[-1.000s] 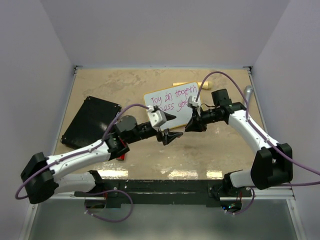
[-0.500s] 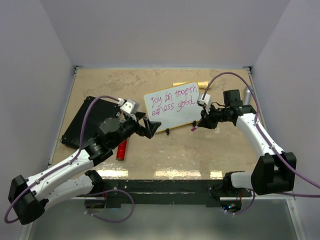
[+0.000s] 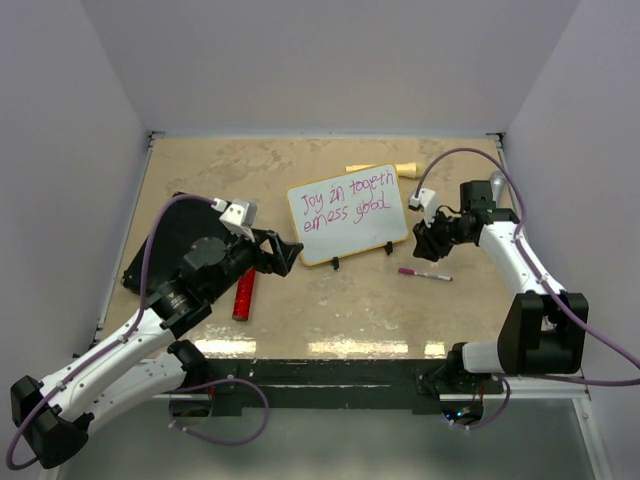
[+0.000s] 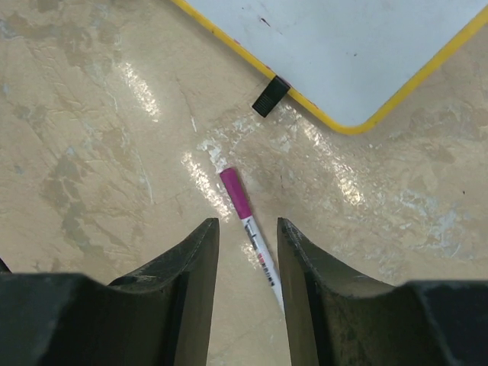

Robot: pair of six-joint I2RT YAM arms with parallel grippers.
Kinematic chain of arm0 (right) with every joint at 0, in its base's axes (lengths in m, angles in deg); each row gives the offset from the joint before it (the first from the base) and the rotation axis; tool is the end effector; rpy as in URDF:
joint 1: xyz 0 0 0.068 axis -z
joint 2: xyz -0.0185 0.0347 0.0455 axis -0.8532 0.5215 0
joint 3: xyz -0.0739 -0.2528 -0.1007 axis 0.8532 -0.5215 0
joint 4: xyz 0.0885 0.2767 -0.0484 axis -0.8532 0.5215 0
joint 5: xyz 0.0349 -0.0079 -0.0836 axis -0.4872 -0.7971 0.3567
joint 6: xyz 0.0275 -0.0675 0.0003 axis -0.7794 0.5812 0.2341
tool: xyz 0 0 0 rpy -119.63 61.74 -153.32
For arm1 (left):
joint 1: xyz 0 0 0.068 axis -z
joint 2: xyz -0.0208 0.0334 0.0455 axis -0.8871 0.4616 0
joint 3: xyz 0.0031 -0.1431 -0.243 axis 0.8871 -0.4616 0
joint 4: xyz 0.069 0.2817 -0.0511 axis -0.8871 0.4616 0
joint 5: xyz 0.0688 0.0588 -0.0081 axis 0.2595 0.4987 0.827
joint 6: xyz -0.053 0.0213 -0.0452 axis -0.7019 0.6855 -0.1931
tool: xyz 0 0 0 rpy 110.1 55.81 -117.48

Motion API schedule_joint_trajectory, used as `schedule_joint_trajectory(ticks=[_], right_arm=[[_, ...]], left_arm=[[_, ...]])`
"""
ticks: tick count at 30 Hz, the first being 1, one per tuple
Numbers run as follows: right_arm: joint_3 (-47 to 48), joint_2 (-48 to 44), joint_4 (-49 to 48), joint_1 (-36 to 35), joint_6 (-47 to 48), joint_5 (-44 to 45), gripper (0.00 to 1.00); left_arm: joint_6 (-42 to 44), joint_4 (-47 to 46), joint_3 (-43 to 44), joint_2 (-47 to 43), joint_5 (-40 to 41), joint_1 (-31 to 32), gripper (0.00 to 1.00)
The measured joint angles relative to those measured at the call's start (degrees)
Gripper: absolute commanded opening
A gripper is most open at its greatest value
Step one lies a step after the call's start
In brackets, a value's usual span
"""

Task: Write a sentence on the whiteboard
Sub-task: Put down the whiteboard marker at the center of the board, then reset both arms

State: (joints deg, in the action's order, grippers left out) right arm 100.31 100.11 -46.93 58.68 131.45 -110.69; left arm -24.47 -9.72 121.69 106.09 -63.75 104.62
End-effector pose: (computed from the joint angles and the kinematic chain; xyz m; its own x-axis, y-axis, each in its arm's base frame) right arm 0.3026 0.0343 0.2232 -0.4557 -0.5766 -0.6782 -0.8131 0.5797 0.0535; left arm 0.1816 -0.1554 0.3072 -0.3481 -0.2409 -0.9060 0.4877 0.7788 -0.3944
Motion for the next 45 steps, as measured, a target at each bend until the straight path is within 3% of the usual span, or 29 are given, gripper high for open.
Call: schedule_joint_trajectory(ticks=[11, 19, 21, 27, 36, 45], right_arm=[[1.3, -2.2, 2.9, 4.5, 1.8, -0.5, 0.43], [5.6, -11.2, 2.0, 9.8, -1.2, -3.3, 0.53], [7.7, -13.6, 0.9, 12.0, -3.5, -3.4, 0.64], [14.7, -17.8, -6.4, 16.2, -15.4, -3.0, 0.97], [19.0, -21.3, -18.1, 16.4, -39.1, 7.0, 0.99], [20.3, -21.3, -19.9, 16.4, -45.2, 15.2, 0.99]], left_arm=[[-0.4, 3.1, 2.7, 2.2, -3.3, -6.8, 1.00], [-9.6, -4.0, 3.4, 8.3, -24.1, -30.3, 1.00], [-11.5, -4.5, 4.8, 9.5, -27.5, -33.9, 1.00], [-8.8, 1.4, 17.5, 11.5, -31.3, -34.6, 1.00], [-0.4, 12.4, 26.6, 8.7, -28.1, -34.6, 1.00], [1.1, 16.3, 26.6, 8.4, -27.3, -34.6, 1.00]])
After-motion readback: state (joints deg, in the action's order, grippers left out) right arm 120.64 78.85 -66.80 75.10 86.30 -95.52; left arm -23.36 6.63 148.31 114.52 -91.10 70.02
